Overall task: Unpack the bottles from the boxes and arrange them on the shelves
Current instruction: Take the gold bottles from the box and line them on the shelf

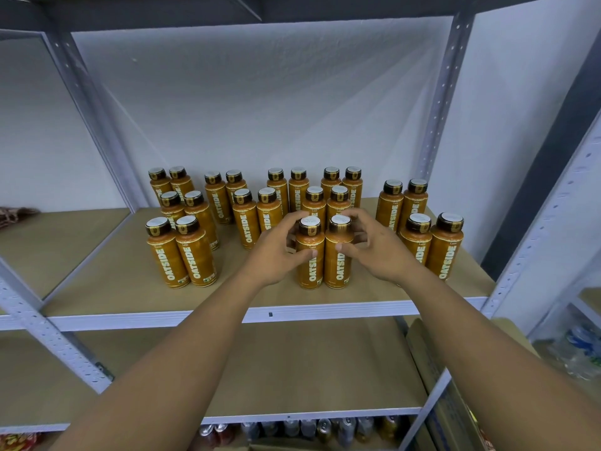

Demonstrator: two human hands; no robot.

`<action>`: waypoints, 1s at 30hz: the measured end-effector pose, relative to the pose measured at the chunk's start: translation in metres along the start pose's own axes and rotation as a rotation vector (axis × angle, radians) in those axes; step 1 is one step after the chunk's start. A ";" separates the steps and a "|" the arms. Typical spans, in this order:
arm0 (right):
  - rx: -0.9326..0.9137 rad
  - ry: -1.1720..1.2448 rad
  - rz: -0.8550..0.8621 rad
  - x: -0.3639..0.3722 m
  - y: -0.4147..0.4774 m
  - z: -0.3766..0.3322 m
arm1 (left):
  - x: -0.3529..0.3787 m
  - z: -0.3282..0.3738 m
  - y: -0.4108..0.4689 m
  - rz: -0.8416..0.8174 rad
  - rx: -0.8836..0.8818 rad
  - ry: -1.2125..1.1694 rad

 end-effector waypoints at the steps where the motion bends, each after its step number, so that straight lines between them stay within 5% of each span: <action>1: 0.003 -0.002 -0.001 0.000 0.000 0.001 | 0.001 -0.001 0.000 -0.001 -0.003 0.001; 20: 0.001 -0.003 -0.015 -0.006 -0.002 -0.004 | 0.004 0.003 0.001 -0.024 -0.006 -0.005; 30: -0.087 -0.197 0.101 -0.026 0.019 -0.037 | -0.023 0.009 0.008 0.005 0.025 0.042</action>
Point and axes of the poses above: each hand's wrist, its own y-axis towards the middle knuckle, its own x-axis out of the palm, z = x × y, the point moved 8 cm from there along y, towards the middle knuckle, and after that the axes turned 13 degrees about z, right-handed, at the moved point
